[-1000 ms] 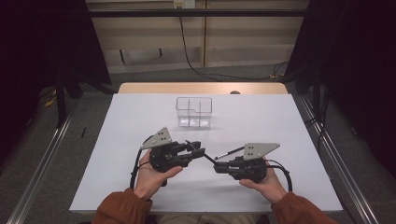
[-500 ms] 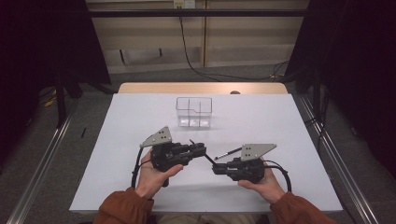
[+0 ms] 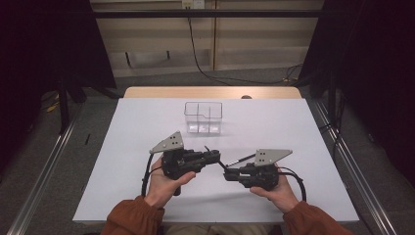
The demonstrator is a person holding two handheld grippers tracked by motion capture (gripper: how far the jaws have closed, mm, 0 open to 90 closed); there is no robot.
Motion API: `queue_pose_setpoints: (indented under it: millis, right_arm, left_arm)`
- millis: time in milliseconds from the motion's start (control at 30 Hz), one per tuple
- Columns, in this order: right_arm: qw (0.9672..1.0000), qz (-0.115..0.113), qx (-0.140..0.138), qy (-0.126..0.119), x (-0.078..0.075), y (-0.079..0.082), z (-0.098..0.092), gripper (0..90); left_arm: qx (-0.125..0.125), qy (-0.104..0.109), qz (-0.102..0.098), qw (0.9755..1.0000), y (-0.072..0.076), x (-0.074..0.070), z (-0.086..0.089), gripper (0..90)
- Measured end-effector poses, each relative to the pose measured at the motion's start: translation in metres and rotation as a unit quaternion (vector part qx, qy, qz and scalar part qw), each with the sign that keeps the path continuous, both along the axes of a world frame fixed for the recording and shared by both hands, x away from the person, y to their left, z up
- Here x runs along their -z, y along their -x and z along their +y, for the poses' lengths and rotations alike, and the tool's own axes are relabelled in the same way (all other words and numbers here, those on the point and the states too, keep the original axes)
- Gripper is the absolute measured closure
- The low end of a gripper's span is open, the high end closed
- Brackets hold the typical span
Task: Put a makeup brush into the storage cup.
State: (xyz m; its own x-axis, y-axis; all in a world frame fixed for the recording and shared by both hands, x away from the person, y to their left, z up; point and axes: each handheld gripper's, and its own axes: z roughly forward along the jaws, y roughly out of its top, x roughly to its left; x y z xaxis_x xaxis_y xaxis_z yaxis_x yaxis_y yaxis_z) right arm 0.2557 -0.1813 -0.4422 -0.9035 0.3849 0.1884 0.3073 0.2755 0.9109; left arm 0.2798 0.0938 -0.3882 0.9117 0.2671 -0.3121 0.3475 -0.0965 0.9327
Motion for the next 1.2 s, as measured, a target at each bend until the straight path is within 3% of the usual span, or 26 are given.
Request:
queue_pose_setpoints:
  millis: [267, 533, 667, 733, 933, 1033, 1200]
  right_arm:
    - [1.0000, 0.000, 0.005, -0.005, -0.001, -0.001, -0.002, 73.1]
    - [0.9998, 0.004, 0.016, -0.010, -0.002, -0.001, -0.003, 52.5]
    - [0.9996, 0.009, 0.025, -0.012, -0.003, -0.001, -0.003, 37.7]
    - [0.9991, 0.010, 0.039, -0.011, -0.004, -0.002, -0.004, 28.3]
    - [0.9979, 0.010, 0.060, -0.021, -0.006, -0.002, -0.007, 12.6]
    - [0.9973, 0.013, 0.068, -0.025, -0.007, -0.003, -0.008, 5.5]
    - [0.9971, 0.007, 0.070, -0.029, -0.008, -0.003, -0.011, 1.5]
  left_arm:
    - [-0.008, -0.016, -0.011, 0.9998, 0.000, -0.001, -0.003, 83.5]
    - [-0.012, -0.023, -0.016, 0.9995, 0.000, -0.001, -0.003, 83.5]
    - [-0.015, -0.028, -0.017, 0.9994, -0.001, -0.002, -0.002, 83.5]
    - [-0.017, -0.029, -0.016, 0.9993, 0.000, -0.002, -0.001, 83.5]
    - [-0.020, -0.031, -0.017, 0.9992, -0.001, -0.002, 0.000, 83.5]
    - [-0.021, -0.034, -0.018, 0.9991, -0.001, -0.003, 0.001, 83.5]
    - [-0.028, -0.037, -0.017, 0.9988, -0.001, -0.002, 0.004, 83.5]
